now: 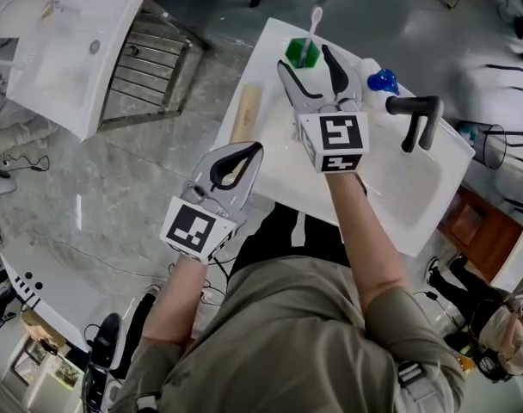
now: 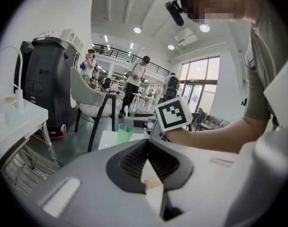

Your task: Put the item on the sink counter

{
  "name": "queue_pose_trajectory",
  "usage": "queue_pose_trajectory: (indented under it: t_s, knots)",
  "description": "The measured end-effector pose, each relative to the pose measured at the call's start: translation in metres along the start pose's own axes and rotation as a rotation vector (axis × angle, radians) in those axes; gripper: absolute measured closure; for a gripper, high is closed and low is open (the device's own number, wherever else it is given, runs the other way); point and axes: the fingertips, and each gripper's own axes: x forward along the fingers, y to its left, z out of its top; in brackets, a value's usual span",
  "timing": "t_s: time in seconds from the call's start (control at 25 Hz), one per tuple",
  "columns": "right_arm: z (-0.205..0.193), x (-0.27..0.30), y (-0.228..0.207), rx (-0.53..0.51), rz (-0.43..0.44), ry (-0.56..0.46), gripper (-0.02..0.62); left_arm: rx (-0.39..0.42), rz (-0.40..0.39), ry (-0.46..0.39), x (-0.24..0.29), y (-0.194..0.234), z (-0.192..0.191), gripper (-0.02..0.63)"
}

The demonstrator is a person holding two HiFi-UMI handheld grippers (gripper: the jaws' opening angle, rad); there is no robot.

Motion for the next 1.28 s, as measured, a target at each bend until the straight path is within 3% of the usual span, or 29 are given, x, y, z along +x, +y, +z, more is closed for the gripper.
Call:
queue_pose_trajectory:
  t_s: [0.48,1.28]
  knots:
    - [0.041,-0.061,0.015,0.001,0.075,-0.069,0.294,0.014,0.011,-0.033,-0.01,-0.033,0.016,0.6]
    - [0.067,-0.169,0.017,0.022,0.111,-0.113,0.521,0.081,-0.013,-0.066,-0.014,-0.095,0.046,0.6]
